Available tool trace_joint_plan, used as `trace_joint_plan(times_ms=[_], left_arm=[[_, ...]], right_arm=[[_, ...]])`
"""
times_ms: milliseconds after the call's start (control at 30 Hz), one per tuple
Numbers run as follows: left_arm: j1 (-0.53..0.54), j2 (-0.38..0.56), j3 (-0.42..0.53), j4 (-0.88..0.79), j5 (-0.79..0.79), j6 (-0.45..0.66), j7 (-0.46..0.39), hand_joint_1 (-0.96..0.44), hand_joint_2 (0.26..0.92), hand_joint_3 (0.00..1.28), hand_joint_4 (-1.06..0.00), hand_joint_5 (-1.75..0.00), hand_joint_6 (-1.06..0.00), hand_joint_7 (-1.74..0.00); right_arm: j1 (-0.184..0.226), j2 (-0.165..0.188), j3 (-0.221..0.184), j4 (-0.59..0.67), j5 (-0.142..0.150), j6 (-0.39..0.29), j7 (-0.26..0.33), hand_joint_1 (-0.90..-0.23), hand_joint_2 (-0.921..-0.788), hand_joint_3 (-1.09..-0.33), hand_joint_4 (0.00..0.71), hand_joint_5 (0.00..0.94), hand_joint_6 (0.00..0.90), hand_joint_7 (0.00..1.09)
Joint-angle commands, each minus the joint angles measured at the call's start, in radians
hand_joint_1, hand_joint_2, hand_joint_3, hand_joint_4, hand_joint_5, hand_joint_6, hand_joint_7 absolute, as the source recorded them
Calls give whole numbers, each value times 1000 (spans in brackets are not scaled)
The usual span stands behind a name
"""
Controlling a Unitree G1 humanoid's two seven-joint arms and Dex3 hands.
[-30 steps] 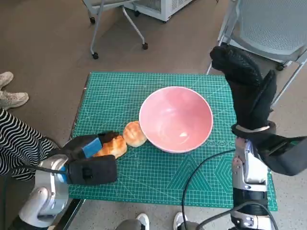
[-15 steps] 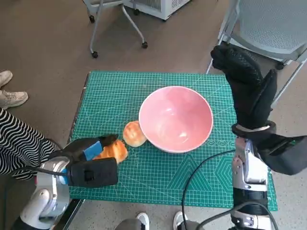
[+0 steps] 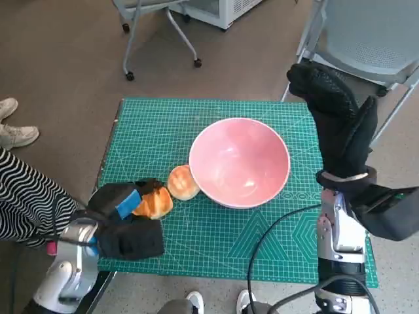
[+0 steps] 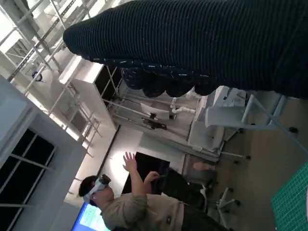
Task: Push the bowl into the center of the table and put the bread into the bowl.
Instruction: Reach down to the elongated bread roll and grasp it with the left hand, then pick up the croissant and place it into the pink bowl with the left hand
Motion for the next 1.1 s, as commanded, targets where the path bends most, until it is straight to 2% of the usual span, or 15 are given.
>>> trace_joint_plan(times_ms=[33, 167, 367, 500, 733, 1100], left_arm=[[18, 5, 27, 23, -15, -39, 18, 10, 638, 608, -673, -1320, -577, -1252], [13, 6, 48, 29, -35, -58, 9, 5, 667, 563, -677, -1281, -563, -1289], [2, 5, 76, 26, -64, -69, -5, 3, 745, 407, -698, -1232, -580, -1228], [-7, 6, 94, 15, -80, -72, -14, 3, 760, 376, -703, -1220, -585, -1216], [-60, 11, 175, -87, -137, -47, -61, 2, 821, 249, -722, -1186, -606, -1168], [-239, -24, 233, -270, -136, 70, -118, 2, 863, 101, -811, -1055, -676, -1100]], right_arm=[[25, 2, 2, 5, -2, 14, -2, -678, -921, -662, 174, 0, 4, 641], [24, 1, 1, 8, -1, 14, -1, -680, -921, -662, 174, 0, 3, 642], [23, -2, -1, 10, 0, 16, 0, -680, -921, -662, 174, 0, 4, 643], [22, -5, -2, 10, 1, 18, 1, -677, -921, -661, 174, 0, 4, 643], [20, -9, -9, 10, 6, 19, 2, -676, -921, -660, 175, 1, 6, 643], [17, -10, -17, 11, 19, 17, 11, -666, -921, -659, 177, 1, 12, 639]])
